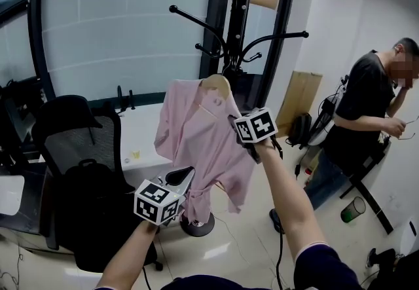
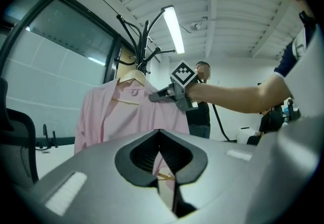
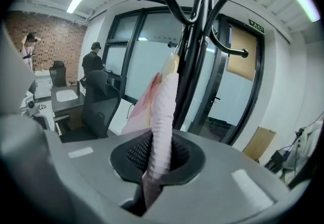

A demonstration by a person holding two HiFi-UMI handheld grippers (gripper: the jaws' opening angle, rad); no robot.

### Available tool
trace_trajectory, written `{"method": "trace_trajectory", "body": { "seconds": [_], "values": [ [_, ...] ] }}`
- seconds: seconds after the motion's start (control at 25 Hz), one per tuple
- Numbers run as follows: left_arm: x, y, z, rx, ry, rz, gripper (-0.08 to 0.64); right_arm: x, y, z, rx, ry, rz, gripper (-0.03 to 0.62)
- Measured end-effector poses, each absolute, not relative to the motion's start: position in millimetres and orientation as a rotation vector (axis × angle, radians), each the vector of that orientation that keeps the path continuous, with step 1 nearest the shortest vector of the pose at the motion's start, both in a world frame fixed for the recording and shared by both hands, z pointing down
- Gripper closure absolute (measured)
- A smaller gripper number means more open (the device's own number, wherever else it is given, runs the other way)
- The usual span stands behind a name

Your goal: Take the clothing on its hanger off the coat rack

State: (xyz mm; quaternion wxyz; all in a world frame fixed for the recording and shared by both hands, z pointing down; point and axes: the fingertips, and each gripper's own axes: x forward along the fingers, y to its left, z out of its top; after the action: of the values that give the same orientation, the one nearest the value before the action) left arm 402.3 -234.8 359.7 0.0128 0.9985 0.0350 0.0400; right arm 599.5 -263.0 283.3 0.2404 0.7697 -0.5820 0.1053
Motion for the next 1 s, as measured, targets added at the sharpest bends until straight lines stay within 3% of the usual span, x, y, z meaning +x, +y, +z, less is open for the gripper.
{"method": "trace_trajectory", "body": {
  "seconds": [0.64, 1.0],
  "values": [
    [390.5, -246.6, 353.2, 3.115, 0.128, 0.093, 0.548, 587.0, -263.6, 226.6, 2.182, -1.526, 0.149, 0.575],
    [369.6, -252.1, 346.0, 3.122, 0.071, 0.067, 0.548, 543.7, -243.4, 224.1, 2.136, -1.619, 0.083, 0.575]
  ]
}}
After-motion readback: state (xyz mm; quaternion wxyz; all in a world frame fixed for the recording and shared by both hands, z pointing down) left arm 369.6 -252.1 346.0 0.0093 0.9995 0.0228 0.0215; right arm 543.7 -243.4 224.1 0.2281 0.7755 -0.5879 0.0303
